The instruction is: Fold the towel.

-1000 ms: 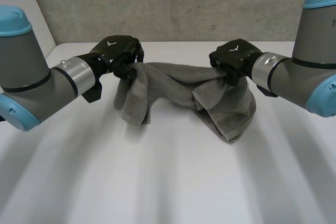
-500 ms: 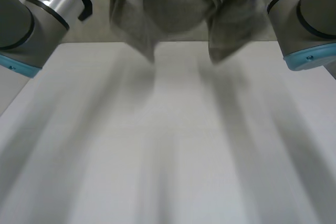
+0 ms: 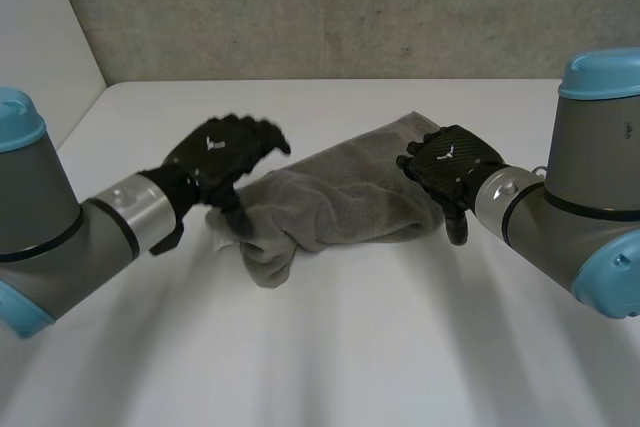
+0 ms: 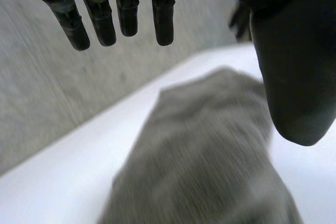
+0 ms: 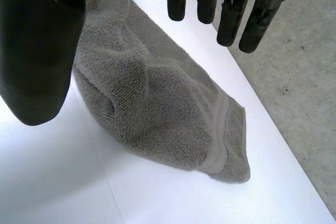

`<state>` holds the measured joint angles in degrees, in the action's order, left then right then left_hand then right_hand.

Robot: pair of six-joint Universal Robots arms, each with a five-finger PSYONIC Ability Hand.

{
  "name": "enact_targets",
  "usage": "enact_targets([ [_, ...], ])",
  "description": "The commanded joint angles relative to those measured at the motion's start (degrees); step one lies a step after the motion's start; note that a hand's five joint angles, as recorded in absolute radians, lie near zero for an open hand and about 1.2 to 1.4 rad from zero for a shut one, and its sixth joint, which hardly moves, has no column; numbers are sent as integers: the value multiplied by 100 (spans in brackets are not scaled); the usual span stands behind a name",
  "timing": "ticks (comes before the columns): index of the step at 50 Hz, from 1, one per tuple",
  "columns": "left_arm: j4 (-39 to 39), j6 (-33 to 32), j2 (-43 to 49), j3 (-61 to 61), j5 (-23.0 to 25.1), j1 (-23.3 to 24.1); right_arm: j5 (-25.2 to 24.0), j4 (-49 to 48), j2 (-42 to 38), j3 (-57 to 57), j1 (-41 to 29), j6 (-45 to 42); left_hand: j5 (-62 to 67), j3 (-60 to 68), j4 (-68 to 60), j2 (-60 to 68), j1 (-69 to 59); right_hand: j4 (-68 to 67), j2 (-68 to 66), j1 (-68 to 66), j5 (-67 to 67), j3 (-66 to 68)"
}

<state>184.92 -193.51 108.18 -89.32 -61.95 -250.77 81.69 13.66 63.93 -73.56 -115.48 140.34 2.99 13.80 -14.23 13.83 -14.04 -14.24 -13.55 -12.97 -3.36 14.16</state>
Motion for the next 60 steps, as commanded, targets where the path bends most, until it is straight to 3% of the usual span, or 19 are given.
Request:
enact_targets([
  [1,-642,-1101,63,160,-45,-139,5,-38,93,35,-18,64,-278,-358,401,-361,383,424,355,297,336,-416],
  [12,-668,-152,361,1127,-62,-104,-118,-706,-65,386,-71,1373,-194,-274,317,-277,298,424,355,297,336,-416],
  [17,-738,620,1045,1820,-342,-7,-477,-628,-889,1316,-88,1716,-93,-174,217,-177,198,424,355,297,336,-416],
  [20,-738,745,1223,1962,-493,37,-505,-505,-1337,1816,-88,1786,8,-72,115,-76,97,424,355,297,336,-416],
  [25,-808,999,1924,2567,-1203,221,-505,-382,-2093,2616,-88,2014,293,213,-170,210,-189,424,355,297,336,-416],
  [34,-1081,1246,2190,2621,-1337,547,-522,410,-3317,3920,-80,2173,277,197,-154,194,-173,231,161,103,143,-223],
  [39,-1099,1263,2075,2375,-1337,714,-566,902,-3862,4465,-53,2173,260,180,-137,177,-156,-459,-528,-586,-547,467],
  [41,-1099,1246,1918,2200,-1319,722,-566,955,-4029,4552,-45,2173,260,180,-137,177,-156,-2549,-2619,-2676,-2637,2557],
  [42,-1099,1246,1917,2199,-1319,722,-566,955,-4029,4552,-44,2173,260,180,-137,177,-156,-2561,-2631,-2689,-2649,2570],
  [44,-1090,1237,1786,2077,-1302,722,-575,955,-3994,4535,-53,2208,244,163,-120,160,-139,-6158,-6228,-6286,-6246,6167],
  [50,-1099,1237,1592,1962,-1319,722,-628,963,-3423,4104,-36,2542,227,146,-103,143,-122,-6576,-6645,-6703,-6664,6584],
  [55,-1107,1246,1337,1777,-1302,696,-645,596,-1862,2106,52,2595,210,130,-86,126,-105,-6576,-6645,-6703,-6664,6584],
  [56,-1107,1237,1241,1690,-1284,679,-645,594,-1858,2100,52,2595,210,130,-86,126,-105,-6576,-6645,-6703,-6664,6584],
  [60,-1090,1228,951,1365,-1275,626,-812,42,-798,304,193,2096,176,96,-53,93,-72,-6576,-6645,-6703,-6664,6584],
])
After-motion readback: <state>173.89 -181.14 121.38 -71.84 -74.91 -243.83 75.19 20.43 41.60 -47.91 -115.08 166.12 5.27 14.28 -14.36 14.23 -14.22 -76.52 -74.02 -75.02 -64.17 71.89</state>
